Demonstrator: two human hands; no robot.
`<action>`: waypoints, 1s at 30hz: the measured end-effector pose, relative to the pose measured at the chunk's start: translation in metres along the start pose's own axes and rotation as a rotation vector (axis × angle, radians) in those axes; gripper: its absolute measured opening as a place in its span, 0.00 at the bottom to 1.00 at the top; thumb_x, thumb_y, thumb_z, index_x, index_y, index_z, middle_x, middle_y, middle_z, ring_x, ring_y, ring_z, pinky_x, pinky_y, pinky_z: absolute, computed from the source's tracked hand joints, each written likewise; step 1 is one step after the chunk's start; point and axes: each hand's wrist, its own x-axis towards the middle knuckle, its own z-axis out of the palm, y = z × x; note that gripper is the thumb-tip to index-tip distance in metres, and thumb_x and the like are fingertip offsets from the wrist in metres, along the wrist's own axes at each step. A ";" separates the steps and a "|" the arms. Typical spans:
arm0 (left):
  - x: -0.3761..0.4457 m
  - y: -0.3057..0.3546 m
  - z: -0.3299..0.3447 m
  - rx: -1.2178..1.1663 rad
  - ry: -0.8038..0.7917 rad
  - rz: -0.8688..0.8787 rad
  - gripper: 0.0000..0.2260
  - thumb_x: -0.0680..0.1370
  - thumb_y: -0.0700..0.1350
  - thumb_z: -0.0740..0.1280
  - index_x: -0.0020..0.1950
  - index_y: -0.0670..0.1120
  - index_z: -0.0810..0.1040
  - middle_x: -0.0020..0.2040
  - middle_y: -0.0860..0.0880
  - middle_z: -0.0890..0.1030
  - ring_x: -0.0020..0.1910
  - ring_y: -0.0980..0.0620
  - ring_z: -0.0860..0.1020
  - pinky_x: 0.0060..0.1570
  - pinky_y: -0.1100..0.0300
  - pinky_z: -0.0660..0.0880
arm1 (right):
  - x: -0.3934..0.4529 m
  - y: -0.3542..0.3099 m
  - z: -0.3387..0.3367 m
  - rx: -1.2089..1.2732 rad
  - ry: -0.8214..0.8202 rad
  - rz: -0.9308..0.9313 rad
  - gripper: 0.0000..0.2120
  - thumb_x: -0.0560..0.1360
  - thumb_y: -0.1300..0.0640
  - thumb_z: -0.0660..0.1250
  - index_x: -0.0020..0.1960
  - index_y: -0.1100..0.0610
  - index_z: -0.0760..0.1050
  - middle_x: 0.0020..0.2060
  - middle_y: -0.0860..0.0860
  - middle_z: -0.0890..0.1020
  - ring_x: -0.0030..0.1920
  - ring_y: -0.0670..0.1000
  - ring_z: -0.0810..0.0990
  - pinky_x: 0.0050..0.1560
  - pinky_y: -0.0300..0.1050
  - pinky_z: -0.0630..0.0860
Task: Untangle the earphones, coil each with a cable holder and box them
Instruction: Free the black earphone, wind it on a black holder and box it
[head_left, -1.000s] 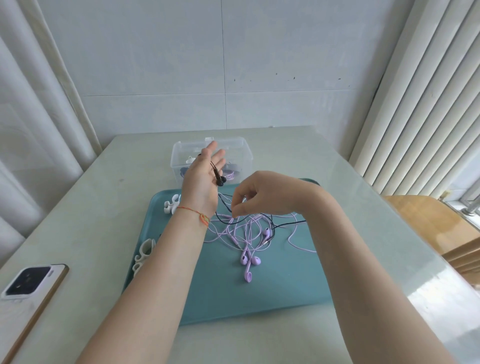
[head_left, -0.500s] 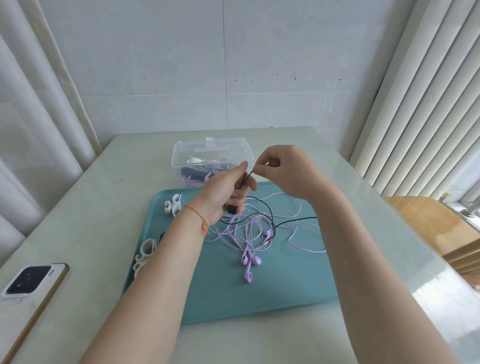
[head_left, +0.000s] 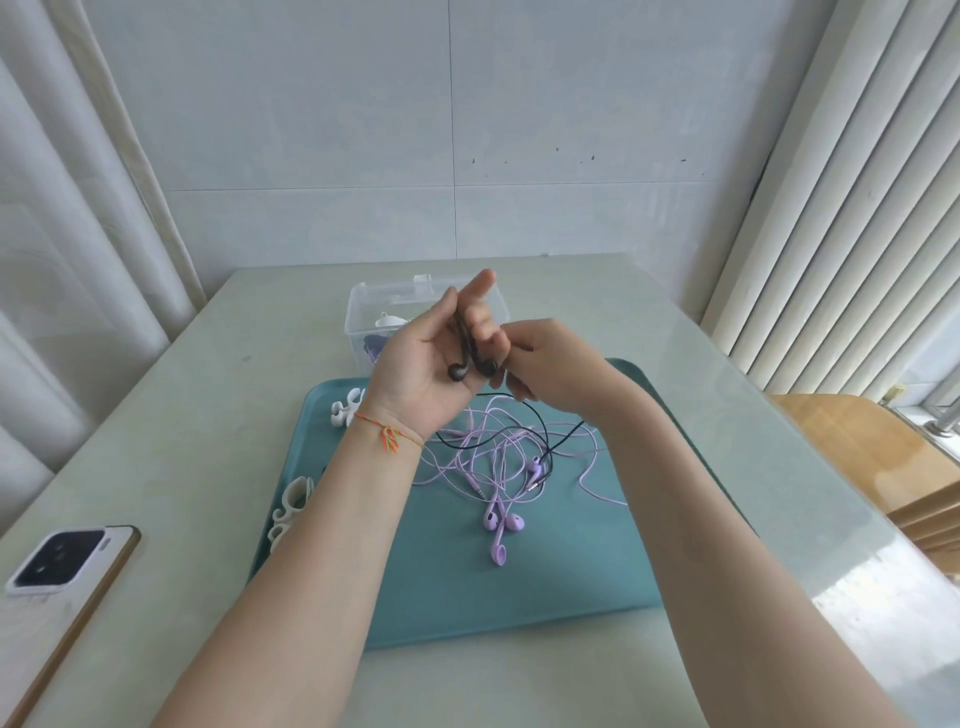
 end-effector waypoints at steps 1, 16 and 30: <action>0.001 0.000 0.000 -0.008 0.018 0.035 0.18 0.83 0.46 0.55 0.52 0.40 0.83 0.38 0.48 0.79 0.36 0.51 0.79 0.41 0.59 0.78 | 0.001 0.000 0.002 0.001 -0.002 0.015 0.13 0.77 0.61 0.57 0.38 0.60 0.77 0.25 0.47 0.77 0.24 0.46 0.70 0.31 0.39 0.68; 0.005 -0.004 -0.006 0.367 0.168 0.243 0.15 0.84 0.50 0.53 0.64 0.49 0.74 0.62 0.48 0.80 0.65 0.49 0.76 0.68 0.55 0.67 | -0.001 -0.003 0.007 -0.117 -0.222 0.126 0.10 0.77 0.60 0.61 0.46 0.59 0.81 0.30 0.52 0.76 0.26 0.51 0.74 0.32 0.39 0.74; -0.001 -0.005 -0.009 0.739 0.257 0.189 0.13 0.84 0.47 0.57 0.61 0.46 0.78 0.44 0.43 0.84 0.34 0.51 0.76 0.41 0.59 0.70 | -0.009 -0.016 -0.008 -0.071 -0.102 0.034 0.10 0.78 0.58 0.60 0.46 0.60 0.79 0.27 0.52 0.75 0.24 0.49 0.77 0.31 0.38 0.72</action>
